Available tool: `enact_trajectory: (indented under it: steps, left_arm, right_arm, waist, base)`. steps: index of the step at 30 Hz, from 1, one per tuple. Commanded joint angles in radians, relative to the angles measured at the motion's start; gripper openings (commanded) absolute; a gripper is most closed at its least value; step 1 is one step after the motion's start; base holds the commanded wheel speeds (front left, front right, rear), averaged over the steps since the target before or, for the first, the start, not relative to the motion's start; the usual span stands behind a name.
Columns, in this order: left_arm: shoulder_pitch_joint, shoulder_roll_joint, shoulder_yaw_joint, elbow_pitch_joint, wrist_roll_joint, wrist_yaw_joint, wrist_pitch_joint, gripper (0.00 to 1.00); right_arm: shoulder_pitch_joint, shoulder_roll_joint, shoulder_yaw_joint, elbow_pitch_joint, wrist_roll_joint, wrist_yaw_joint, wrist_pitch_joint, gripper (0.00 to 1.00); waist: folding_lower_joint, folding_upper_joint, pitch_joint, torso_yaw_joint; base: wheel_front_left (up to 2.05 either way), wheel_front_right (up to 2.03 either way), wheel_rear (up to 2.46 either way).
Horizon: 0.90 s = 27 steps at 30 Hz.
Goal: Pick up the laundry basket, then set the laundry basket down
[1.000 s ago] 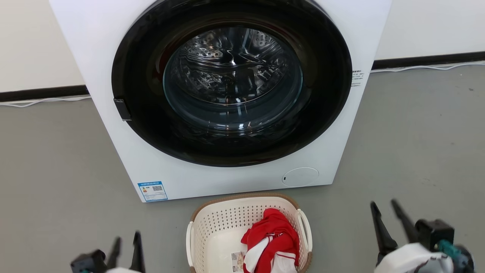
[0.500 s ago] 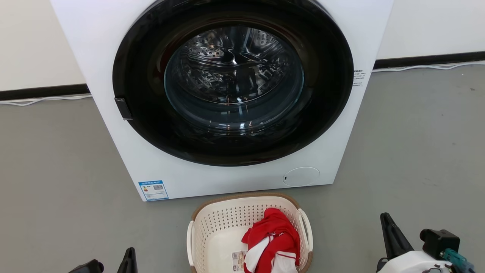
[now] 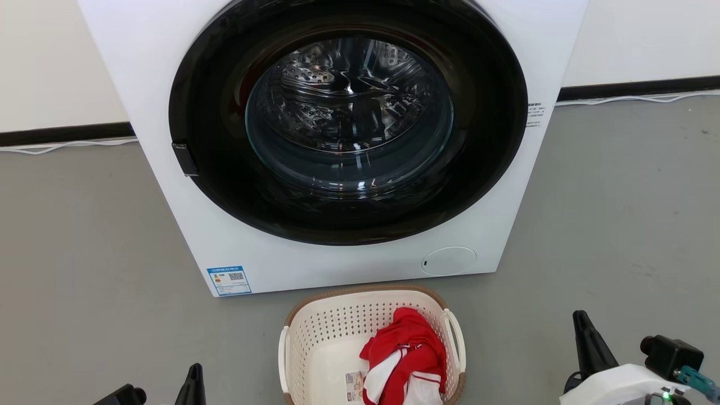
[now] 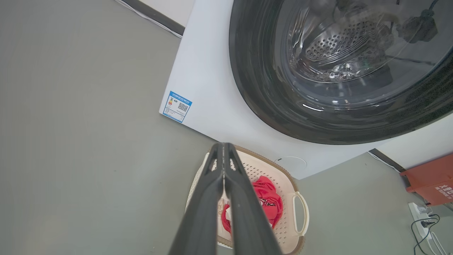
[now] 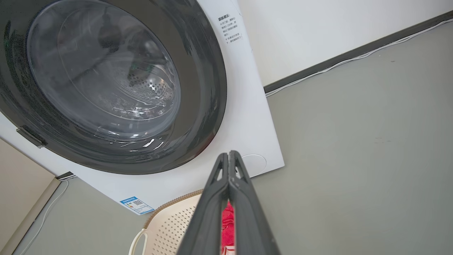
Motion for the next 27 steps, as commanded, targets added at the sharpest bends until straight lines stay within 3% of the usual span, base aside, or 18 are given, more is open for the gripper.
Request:
enact_trajectory:
  steps: [1,27]
  left_arm:
    - [-0.048,0.007,0.017,-0.031,-0.027,-0.008,0.004,0.0]
    - [-0.072,-0.002,0.051,-0.071,-0.264,-0.047,0.076,0.0]
  right_arm:
    - [-0.031,-0.005,-0.001,-0.033,0.035,0.002,0.011,0.0]
    - [-0.035,0.011,-0.025,-0.084,0.327,0.003,0.083,0.0]
  waist:
    - [-0.0002,-0.0001,0.0,0.001]
    - [-0.0002,-0.0001,0.006,0.008]
  base:
    - [0.0,0.0,0.0]
    - [0.0,0.0,0.0]
